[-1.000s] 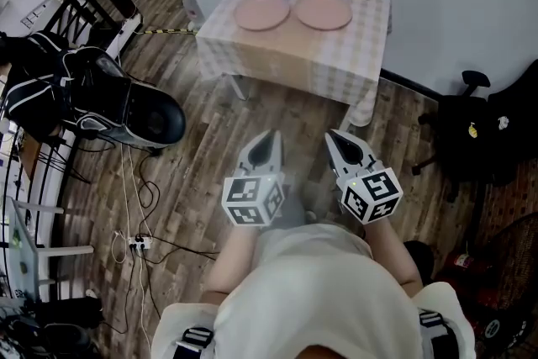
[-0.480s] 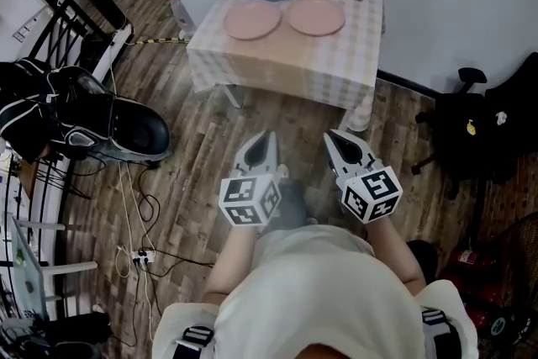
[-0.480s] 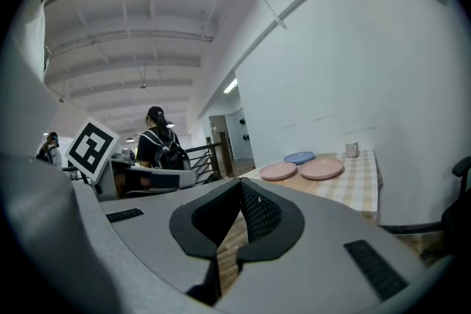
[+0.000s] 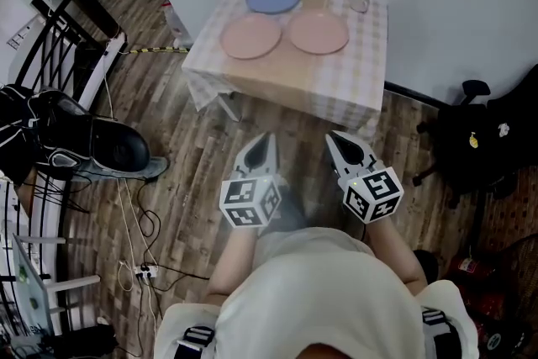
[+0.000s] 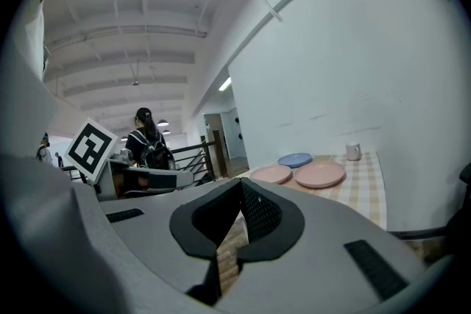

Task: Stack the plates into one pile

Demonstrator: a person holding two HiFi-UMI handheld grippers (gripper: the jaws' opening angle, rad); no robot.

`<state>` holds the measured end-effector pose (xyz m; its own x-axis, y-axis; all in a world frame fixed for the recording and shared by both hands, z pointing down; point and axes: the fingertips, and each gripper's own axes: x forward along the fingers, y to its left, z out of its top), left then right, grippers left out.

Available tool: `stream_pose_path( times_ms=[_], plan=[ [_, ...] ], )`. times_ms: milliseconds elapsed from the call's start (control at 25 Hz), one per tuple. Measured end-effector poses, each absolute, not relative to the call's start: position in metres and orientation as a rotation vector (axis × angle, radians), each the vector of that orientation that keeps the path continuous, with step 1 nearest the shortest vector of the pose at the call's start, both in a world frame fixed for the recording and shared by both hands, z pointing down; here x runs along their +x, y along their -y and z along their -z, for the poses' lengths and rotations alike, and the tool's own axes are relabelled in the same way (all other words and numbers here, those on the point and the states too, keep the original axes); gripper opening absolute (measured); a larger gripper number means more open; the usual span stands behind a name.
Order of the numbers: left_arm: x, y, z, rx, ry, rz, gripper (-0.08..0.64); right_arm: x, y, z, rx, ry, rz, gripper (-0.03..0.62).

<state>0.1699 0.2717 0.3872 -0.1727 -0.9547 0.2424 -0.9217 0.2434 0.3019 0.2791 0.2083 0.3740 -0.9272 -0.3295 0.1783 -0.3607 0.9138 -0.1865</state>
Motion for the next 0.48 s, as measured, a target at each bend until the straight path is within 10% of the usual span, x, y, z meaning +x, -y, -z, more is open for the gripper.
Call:
stream_pose_path(
  times_ms=[480],
  plan=[
    [0.066,-0.201,-0.388,1.693,2.135,0.124,0.004,0.179,-0.134,-0.367,0.534,2.926,-0.309,0.000]
  ],
)
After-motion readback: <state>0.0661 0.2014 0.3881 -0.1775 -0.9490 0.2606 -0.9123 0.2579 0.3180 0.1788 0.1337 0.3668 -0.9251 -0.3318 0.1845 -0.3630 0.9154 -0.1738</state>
